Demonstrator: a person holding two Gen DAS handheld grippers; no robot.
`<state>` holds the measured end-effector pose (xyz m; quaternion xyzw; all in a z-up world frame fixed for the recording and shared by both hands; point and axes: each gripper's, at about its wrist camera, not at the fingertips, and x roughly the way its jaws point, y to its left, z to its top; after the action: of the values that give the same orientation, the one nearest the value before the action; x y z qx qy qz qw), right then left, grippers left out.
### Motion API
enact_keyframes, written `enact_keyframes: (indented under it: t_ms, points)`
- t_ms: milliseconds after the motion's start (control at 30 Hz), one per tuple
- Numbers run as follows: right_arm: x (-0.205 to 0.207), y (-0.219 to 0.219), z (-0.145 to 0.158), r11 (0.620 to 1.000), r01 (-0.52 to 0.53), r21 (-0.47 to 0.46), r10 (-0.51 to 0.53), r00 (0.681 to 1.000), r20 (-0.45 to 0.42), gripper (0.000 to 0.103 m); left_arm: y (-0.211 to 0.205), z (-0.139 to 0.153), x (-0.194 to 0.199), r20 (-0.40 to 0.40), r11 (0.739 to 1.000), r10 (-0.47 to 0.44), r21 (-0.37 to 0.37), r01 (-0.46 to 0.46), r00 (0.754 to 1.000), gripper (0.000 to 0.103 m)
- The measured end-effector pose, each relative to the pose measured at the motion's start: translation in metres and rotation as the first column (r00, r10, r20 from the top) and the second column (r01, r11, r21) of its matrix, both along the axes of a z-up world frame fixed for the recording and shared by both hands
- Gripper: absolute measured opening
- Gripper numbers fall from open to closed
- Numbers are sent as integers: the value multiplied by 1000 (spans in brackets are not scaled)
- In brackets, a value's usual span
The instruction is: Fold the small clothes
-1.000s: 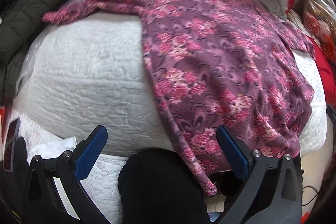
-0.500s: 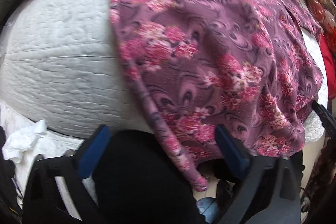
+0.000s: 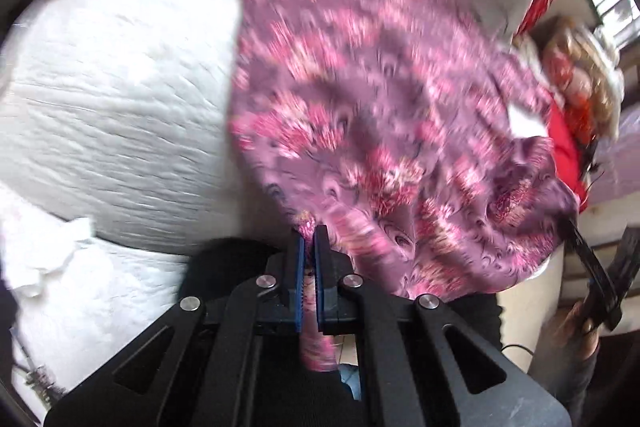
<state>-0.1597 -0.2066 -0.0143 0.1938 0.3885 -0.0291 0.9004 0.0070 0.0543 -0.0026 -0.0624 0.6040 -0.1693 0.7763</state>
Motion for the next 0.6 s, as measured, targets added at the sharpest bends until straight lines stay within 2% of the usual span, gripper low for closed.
enact_keyframes:
  t_ms: [67, 167, 233, 267, 333, 433, 500, 600]
  points:
    - [-24, -5, 21, 998, 7, 62, -11, 998, 54, 6, 14, 11, -1, 6, 1000, 14, -12, -13, 1000, 2]
    - [-47, -9, 26, 994, 31, 100, -36, 998, 55, 6, 15, 10, -12, -16, 1000, 19, 22, -19, 1000, 2]
    - [-54, -13, 12, 994, 54, 95, -55, 998, 5, 6, 17, 2, -16, -40, 998, 20, 52, -18, 999, 2]
    - [-55, -14, 2, 993, 66, 97, -64, 998, -27, 6, 17, -8, -17, -64, 996, 25, 92, -19, 998, 2]
    - [-56, -20, -28, 988, 101, 120, -87, 989, -116, 6, 23, -24, -15, -110, 990, 40, 140, -24, 993, 2]
    - [-52, -23, -62, 983, 133, 125, -103, 969, -224, 7, 35, -43, -16, -167, 987, 69, 158, -42, 984, 2]
    - [-48, -25, -68, 982, 146, 119, -110, 959, -262, 10, 41, -36, -14, -139, 989, 76, 136, -57, 987, 2]
    - [-36, -33, -48, 983, 177, 57, -160, 961, -224, 20, 36, -13, -7, -36, 989, 54, 142, -48, 998, 5]
